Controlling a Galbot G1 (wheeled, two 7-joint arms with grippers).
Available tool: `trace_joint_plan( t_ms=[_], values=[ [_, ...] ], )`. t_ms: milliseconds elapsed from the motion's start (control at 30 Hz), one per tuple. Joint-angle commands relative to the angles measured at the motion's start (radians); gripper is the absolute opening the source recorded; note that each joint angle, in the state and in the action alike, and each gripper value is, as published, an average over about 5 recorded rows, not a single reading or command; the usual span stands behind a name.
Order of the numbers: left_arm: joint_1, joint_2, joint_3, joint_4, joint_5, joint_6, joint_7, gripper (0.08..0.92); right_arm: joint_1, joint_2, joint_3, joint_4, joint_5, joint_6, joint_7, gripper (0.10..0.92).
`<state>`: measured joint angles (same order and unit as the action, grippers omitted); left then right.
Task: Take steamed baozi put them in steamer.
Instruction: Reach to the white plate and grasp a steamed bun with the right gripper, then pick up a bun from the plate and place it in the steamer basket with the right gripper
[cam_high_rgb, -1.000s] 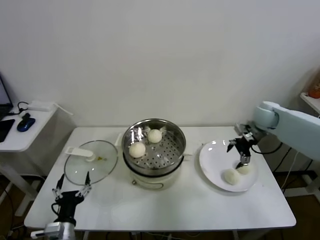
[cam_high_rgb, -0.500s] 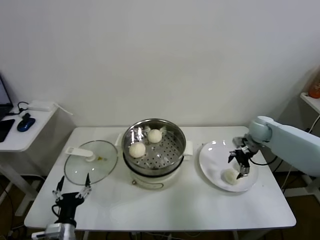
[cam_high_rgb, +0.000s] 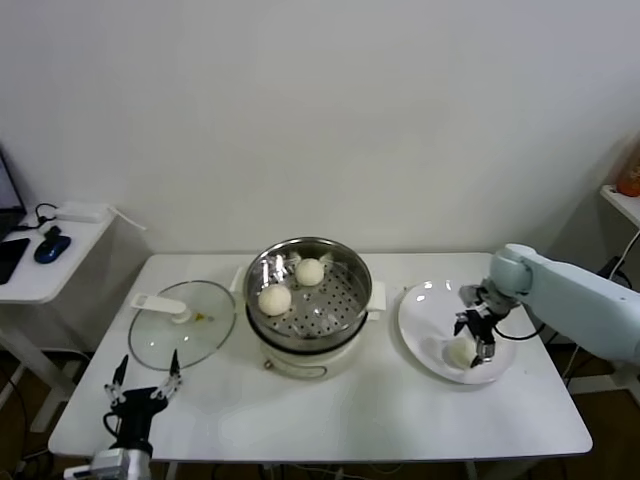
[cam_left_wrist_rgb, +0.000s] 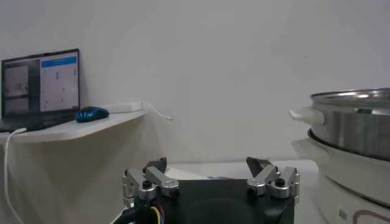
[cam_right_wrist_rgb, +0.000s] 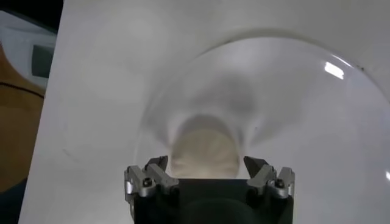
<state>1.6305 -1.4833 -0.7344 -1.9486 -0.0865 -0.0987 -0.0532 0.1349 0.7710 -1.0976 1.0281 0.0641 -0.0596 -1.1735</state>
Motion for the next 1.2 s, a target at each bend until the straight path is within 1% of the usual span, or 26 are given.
trace_joint_plan(
  t_ms=[33, 333, 433, 667, 867, 1067, 1200],
  values=[
    [-0.002, -0.001, 0.002, 0.003, 0.001, 0.000, -0.001, 0.823, -0.017, 0.008, 0.010, -0.014, -0.011, 0.002, -0.004, 0.823],
    [-0.004, -0.001, 0.002, 0.006, 0.002, 0.001, -0.001, 0.823, -0.021, 0.013, 0.014, -0.023, -0.018, 0.003, -0.007, 0.822],
    [-0.005, -0.001, 0.003, 0.006, 0.002, 0.001, -0.001, 0.823, -0.024, 0.016, 0.019, -0.025, -0.020, 0.003, -0.006, 0.805],
    [-0.005, -0.002, 0.003, 0.006, 0.003, 0.001, -0.002, 0.823, -0.027, 0.016, 0.023, -0.022, -0.020, 0.003, -0.005, 0.727],
    [-0.005, -0.002, 0.002, 0.005, 0.003, 0.002, -0.002, 0.823, -0.026, 0.014, 0.026, -0.020, -0.020, 0.003, -0.004, 0.688],
    [-0.005, -0.003, 0.002, 0.006, 0.003, 0.002, -0.002, 0.823, -0.005, 0.011, 0.025, -0.004, -0.011, 0.006, -0.004, 0.673],
    [-0.006, -0.003, 0.002, 0.005, 0.003, 0.002, -0.002, 0.823, 0.061, 0.004, 0.002, 0.041, 0.010, 0.020, -0.009, 0.671]
  ],
)
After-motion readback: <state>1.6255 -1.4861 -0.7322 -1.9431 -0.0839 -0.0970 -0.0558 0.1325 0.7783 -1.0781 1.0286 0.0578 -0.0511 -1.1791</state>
